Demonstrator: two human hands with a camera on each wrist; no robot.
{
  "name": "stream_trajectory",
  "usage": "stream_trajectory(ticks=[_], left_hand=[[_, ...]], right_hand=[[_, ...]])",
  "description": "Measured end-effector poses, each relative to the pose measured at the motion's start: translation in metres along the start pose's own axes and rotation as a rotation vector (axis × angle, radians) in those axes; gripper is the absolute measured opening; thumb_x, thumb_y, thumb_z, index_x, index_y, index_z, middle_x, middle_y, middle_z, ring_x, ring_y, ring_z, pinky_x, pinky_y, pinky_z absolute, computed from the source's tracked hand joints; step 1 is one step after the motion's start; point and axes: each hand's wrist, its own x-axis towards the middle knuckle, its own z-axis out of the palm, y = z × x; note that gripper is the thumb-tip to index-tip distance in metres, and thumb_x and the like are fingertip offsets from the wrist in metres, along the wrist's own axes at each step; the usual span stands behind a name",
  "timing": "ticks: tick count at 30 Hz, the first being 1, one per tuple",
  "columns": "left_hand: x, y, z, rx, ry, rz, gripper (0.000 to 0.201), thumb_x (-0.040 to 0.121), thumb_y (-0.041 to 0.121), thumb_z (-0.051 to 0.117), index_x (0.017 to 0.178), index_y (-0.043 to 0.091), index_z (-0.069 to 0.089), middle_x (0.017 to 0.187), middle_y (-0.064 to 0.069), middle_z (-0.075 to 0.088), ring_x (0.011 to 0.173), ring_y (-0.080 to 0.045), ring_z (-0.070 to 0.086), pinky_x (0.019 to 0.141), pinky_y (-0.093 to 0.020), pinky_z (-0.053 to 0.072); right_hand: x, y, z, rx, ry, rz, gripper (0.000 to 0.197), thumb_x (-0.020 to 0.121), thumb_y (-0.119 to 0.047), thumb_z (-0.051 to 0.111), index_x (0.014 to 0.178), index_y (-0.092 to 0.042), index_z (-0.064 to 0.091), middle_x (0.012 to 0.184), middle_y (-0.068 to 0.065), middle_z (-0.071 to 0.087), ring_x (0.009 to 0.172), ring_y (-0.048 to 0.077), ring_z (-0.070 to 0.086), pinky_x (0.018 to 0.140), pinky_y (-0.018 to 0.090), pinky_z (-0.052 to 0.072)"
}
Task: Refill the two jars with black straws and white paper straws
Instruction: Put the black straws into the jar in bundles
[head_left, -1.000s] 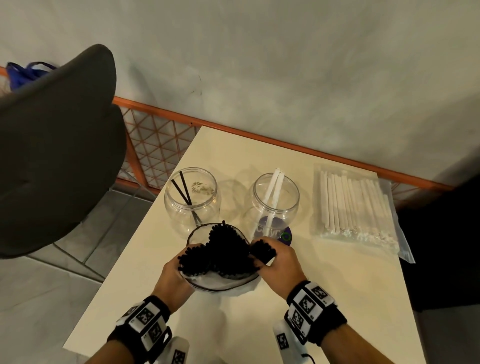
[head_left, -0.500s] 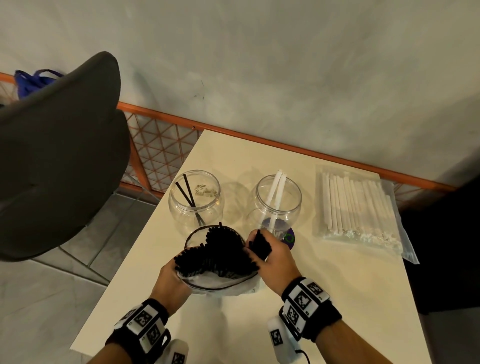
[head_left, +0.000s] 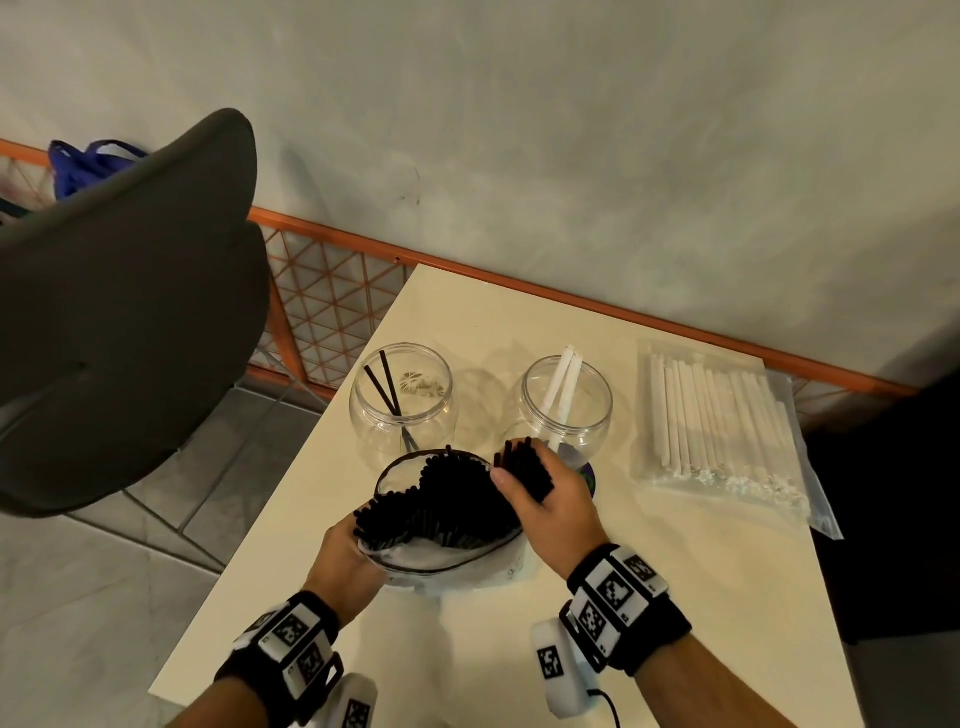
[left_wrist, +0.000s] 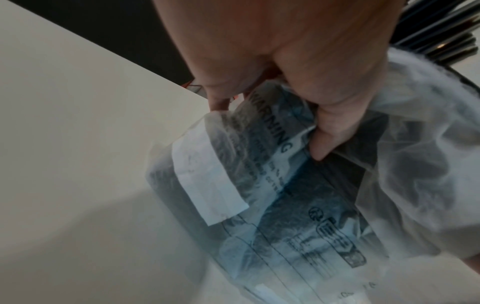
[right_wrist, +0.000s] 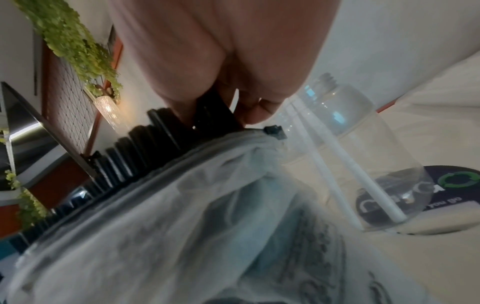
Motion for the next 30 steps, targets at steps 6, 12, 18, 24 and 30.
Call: stream_trajectory(ticks=[6, 12, 18, 24, 30], left_hand=[[0.002, 0.002, 0.0, -0.064, 0.007, 0.003, 0.042, 0.052, 0.012, 0.07, 0.093, 0.019, 0.061, 0.078, 0.018, 0.074, 0.076, 0.003, 0.068, 0.068, -0.008, 0.051], [0.007, -0.004, -0.006, 0.082, 0.017, 0.036, 0.044, 0.078, -0.025, 0.054, 0.093, 0.016, 0.06, 0.074, 0.027, 0.071, 0.073, 0.011, 0.065, 0.065, -0.004, 0.048], [0.01, -0.007, -0.026, 0.115, 0.061, 0.023, 0.034, 0.074, -0.015, 0.062, 0.087, 0.016, 0.061, 0.073, 0.006, 0.071, 0.082, -0.016, 0.064, 0.077, -0.022, 0.05], [0.002, 0.004, -0.032, 0.142, 0.077, 0.076, 0.041, 0.08, -0.02, 0.057, 0.085, 0.02, 0.062, 0.069, 0.018, 0.072, 0.072, 0.012, 0.064, 0.064, -0.002, 0.046], [0.0, 0.008, -0.035, 0.11, 0.05, 0.105, 0.039, 0.079, -0.02, 0.057, 0.082, 0.018, 0.064, 0.067, 0.027, 0.07, 0.067, 0.012, 0.063, 0.06, -0.003, 0.046]], right_hand=[[0.007, -0.019, 0.004, 0.07, 0.047, -0.022, 0.006, 0.094, -0.013, 0.064, 0.099, -0.015, 0.067, 0.091, -0.005, 0.074, 0.092, 0.002, 0.068, 0.084, 0.011, 0.048], [0.02, -0.061, 0.001, 0.264, 0.133, -0.054, 0.01, 0.096, -0.004, 0.058, 0.102, -0.011, 0.059, 0.089, -0.001, 0.069, 0.08, 0.017, 0.069, 0.09, 0.037, 0.055], [0.047, -0.142, -0.012, 0.365, 0.225, -0.215, 0.015, 0.09, -0.003, 0.067, 0.087, -0.016, 0.06, 0.07, 0.002, 0.06, 0.06, 0.02, 0.056, 0.067, 0.038, 0.053], [0.104, -0.194, -0.002, 0.477, 0.198, -0.36, 0.019, 0.088, -0.004, 0.069, 0.085, -0.012, 0.053, 0.073, 0.0, 0.055, 0.059, 0.017, 0.054, 0.068, 0.039, 0.051], [0.147, -0.176, 0.052, 0.299, 0.125, -0.272, 0.017, 0.087, -0.005, 0.07, 0.085, -0.01, 0.054, 0.07, -0.004, 0.057, 0.063, 0.012, 0.058, 0.068, 0.023, 0.054]])
